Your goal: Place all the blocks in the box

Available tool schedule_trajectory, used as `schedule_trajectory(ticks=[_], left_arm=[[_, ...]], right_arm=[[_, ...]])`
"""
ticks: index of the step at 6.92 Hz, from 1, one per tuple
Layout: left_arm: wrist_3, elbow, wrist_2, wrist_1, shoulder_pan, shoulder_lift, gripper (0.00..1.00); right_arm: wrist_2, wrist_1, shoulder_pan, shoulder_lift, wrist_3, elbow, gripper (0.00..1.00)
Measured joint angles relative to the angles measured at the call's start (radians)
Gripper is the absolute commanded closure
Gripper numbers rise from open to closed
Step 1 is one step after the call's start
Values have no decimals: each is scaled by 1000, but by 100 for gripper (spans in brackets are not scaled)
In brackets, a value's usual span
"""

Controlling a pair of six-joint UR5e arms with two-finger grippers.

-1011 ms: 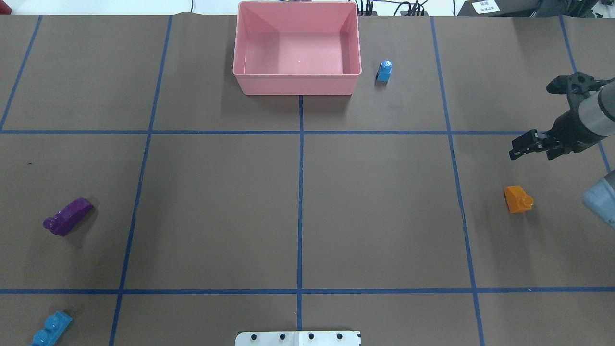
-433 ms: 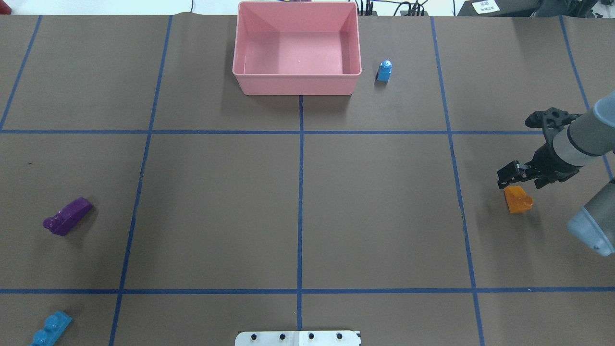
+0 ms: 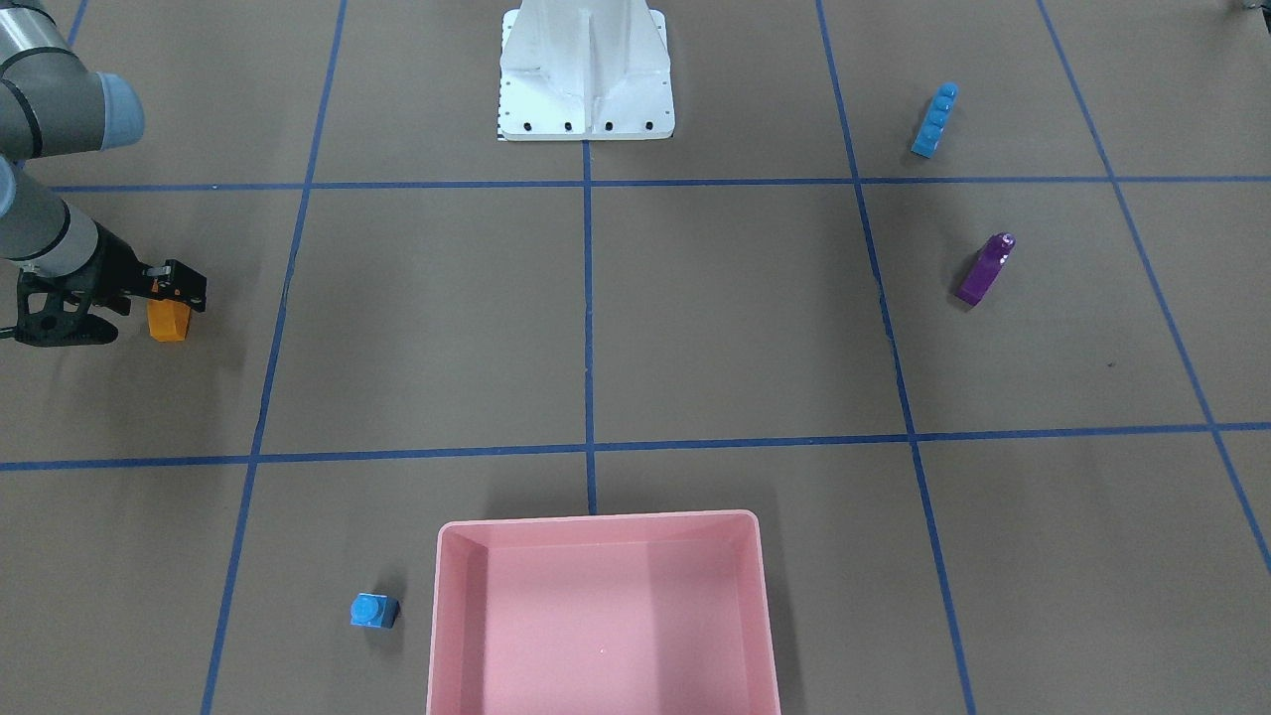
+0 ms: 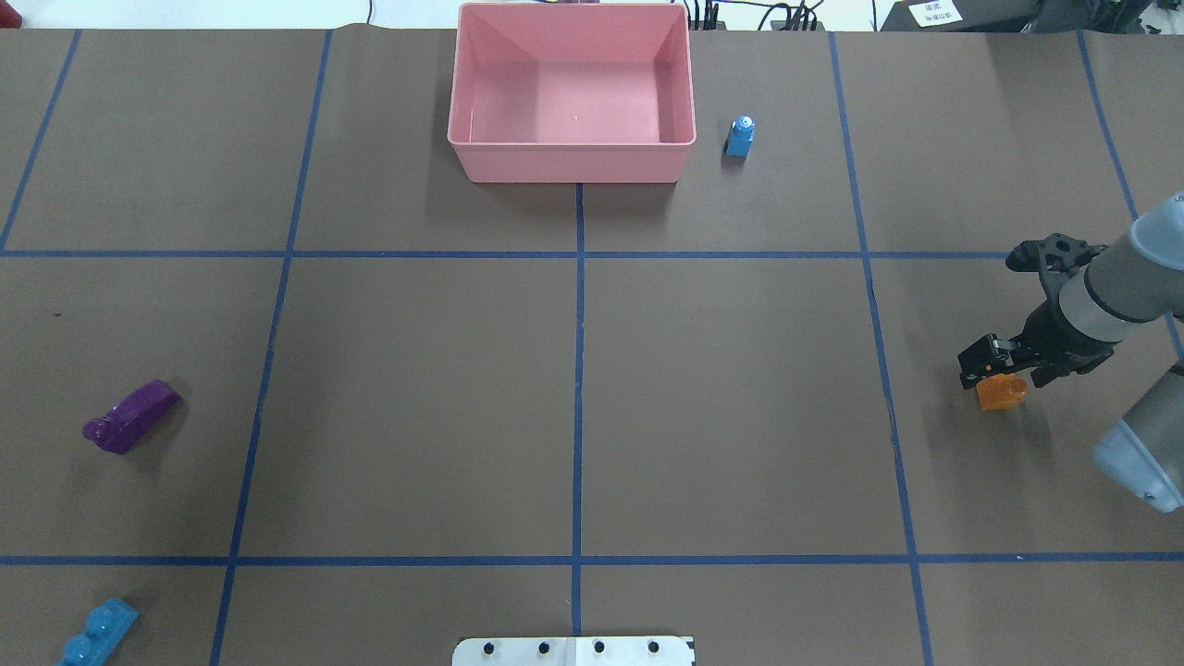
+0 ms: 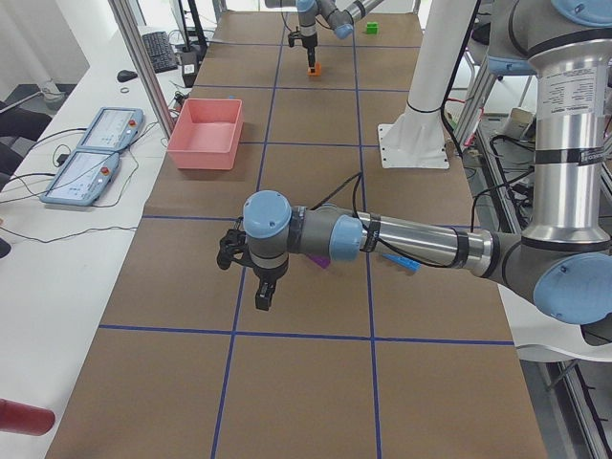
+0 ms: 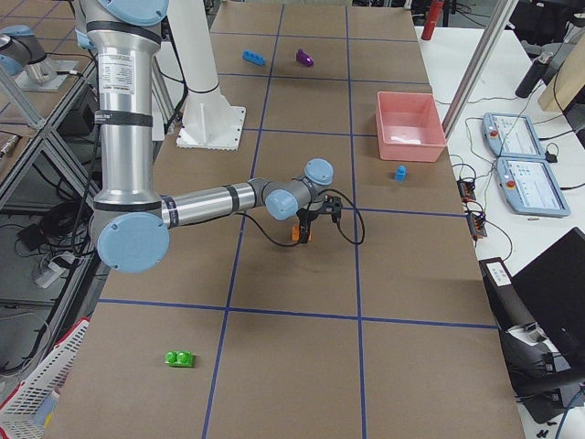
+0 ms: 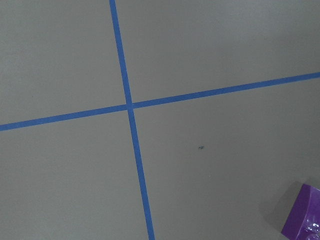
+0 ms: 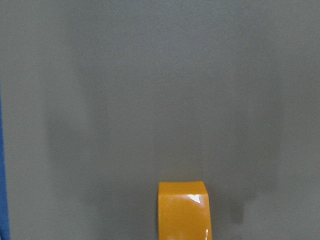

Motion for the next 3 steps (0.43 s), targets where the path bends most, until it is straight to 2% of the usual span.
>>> schedule_trajectory(ticks=[1, 2, 3], left_arm=[[0, 0, -4, 0, 0, 0, 0], [0, 0, -5, 0, 0, 0, 0], [0, 0, -10, 0, 0, 0, 0]], right_arm=[[3, -1, -2, -3, 0, 0, 96], [6, -1, -2, -4, -3, 0, 100], [8, -1, -2, -4, -7, 1, 100]])
